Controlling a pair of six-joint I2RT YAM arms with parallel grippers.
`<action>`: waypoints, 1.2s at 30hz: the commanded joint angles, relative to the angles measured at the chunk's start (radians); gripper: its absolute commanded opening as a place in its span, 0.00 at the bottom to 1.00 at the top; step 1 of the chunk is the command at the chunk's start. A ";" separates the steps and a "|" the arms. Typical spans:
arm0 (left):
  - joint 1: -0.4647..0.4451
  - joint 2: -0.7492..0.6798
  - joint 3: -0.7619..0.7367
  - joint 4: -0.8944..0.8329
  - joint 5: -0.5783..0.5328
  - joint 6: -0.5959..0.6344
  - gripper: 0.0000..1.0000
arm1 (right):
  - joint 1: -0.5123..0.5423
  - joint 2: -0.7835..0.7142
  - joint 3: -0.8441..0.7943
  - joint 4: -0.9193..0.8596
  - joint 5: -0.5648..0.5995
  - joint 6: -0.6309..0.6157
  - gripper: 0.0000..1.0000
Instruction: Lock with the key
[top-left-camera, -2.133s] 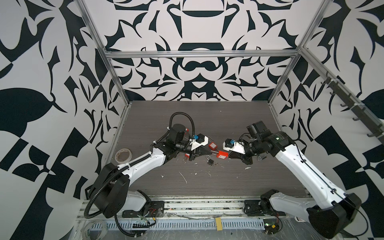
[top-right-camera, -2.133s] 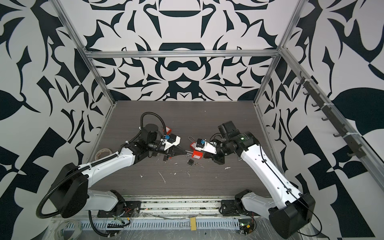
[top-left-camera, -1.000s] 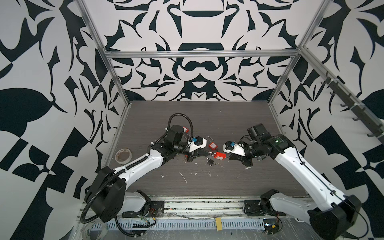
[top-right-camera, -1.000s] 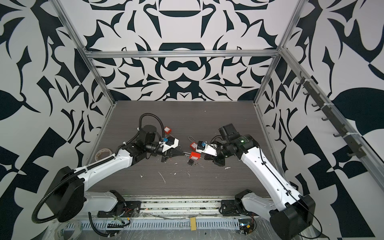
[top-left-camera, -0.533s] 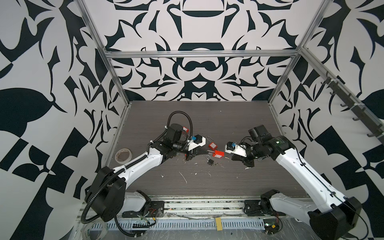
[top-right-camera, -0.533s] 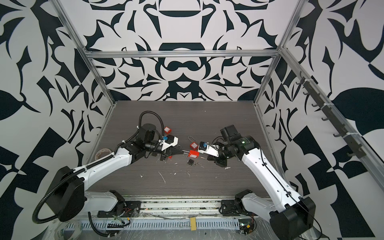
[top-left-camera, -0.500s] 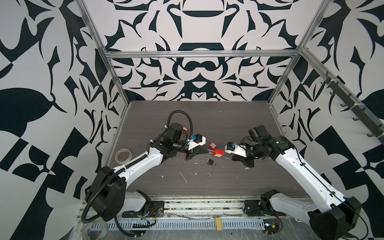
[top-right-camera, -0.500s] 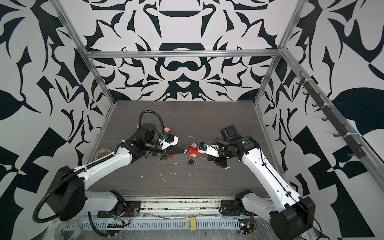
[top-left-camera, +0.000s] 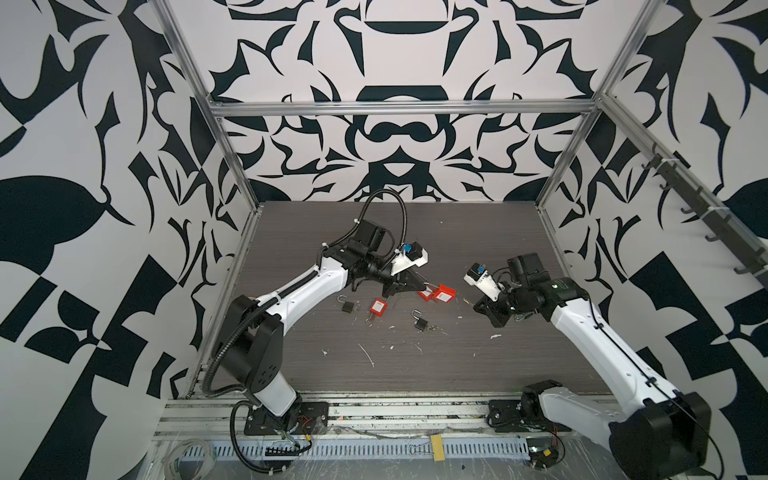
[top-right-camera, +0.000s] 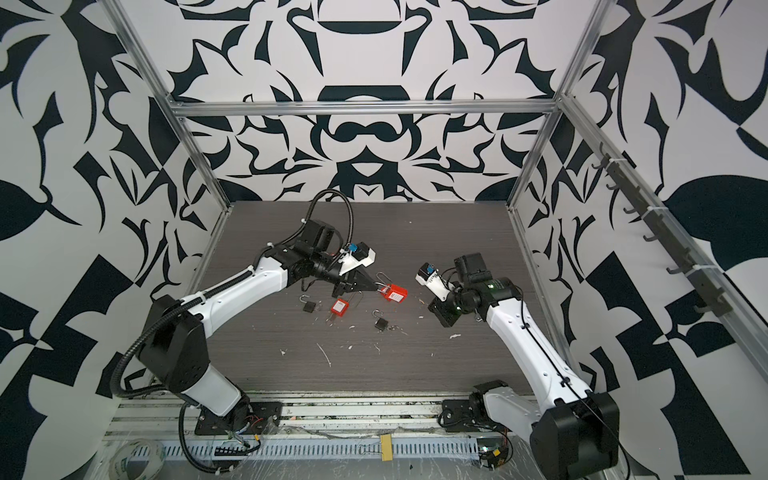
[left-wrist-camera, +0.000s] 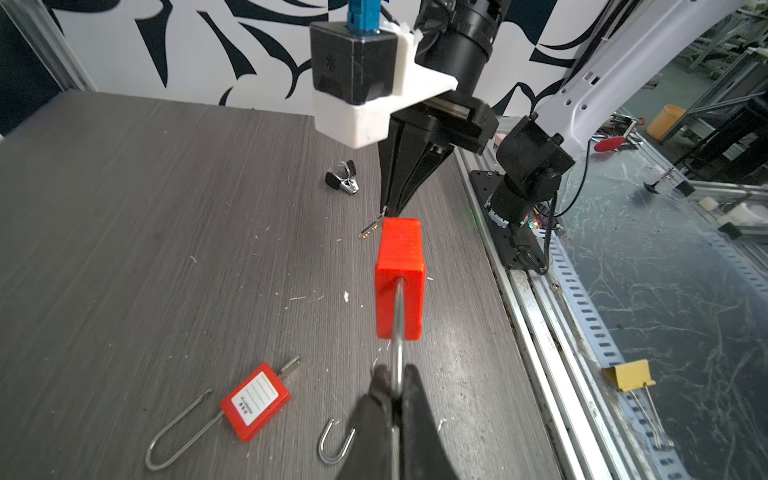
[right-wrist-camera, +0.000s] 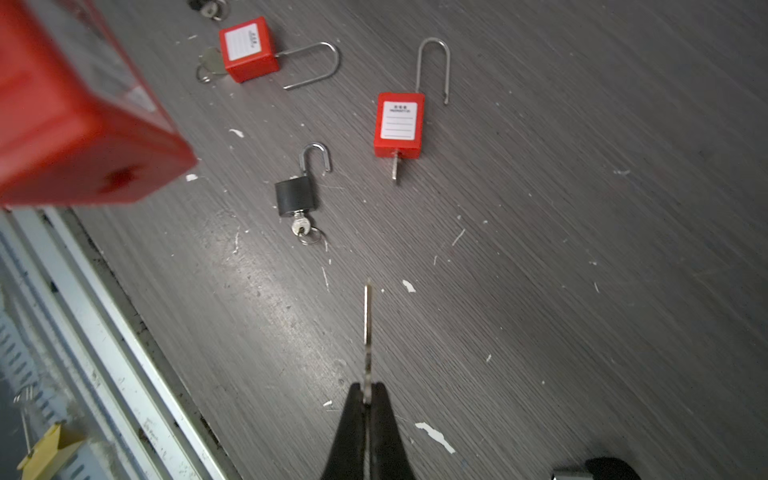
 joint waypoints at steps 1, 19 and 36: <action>0.002 0.071 0.105 -0.211 0.023 0.058 0.00 | -0.013 -0.020 -0.038 0.136 0.059 0.159 0.00; -0.049 0.472 0.551 -0.511 -0.076 0.057 0.00 | -0.122 0.206 -0.160 0.501 0.081 0.160 0.00; -0.105 0.708 0.793 -0.630 -0.191 0.017 0.00 | -0.149 0.411 -0.115 0.527 0.048 0.192 0.00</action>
